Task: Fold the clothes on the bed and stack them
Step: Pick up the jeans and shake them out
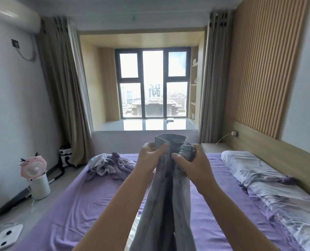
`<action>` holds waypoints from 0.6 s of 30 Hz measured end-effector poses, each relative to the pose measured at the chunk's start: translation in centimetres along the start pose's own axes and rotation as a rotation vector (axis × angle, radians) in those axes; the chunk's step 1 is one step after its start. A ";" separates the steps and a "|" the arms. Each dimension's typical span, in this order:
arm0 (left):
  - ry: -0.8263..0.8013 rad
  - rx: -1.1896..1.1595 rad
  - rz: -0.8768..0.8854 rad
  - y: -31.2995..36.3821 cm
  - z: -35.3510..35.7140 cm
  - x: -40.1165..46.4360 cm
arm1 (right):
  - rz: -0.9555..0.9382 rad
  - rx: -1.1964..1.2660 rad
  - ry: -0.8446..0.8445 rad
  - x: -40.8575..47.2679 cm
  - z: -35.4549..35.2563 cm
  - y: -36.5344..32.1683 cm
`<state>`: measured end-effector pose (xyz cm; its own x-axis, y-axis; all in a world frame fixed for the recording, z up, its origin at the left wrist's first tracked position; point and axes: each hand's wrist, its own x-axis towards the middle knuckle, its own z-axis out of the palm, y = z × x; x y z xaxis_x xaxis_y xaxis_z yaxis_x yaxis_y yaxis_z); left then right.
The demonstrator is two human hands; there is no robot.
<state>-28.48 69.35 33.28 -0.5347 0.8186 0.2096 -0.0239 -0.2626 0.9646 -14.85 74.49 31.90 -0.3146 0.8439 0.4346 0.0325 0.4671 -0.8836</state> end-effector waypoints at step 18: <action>-0.276 0.009 0.308 9.8 0.5 -0.6 | -0.111 0.418 -0.317 2.6 -0.3 -10.4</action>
<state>-27.91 66.51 42.73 -0.2693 0.8090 0.5224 0.1099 -0.5131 0.8512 -15.71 71.95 42.25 -0.5676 0.6443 0.5125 -0.3776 0.3495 -0.8575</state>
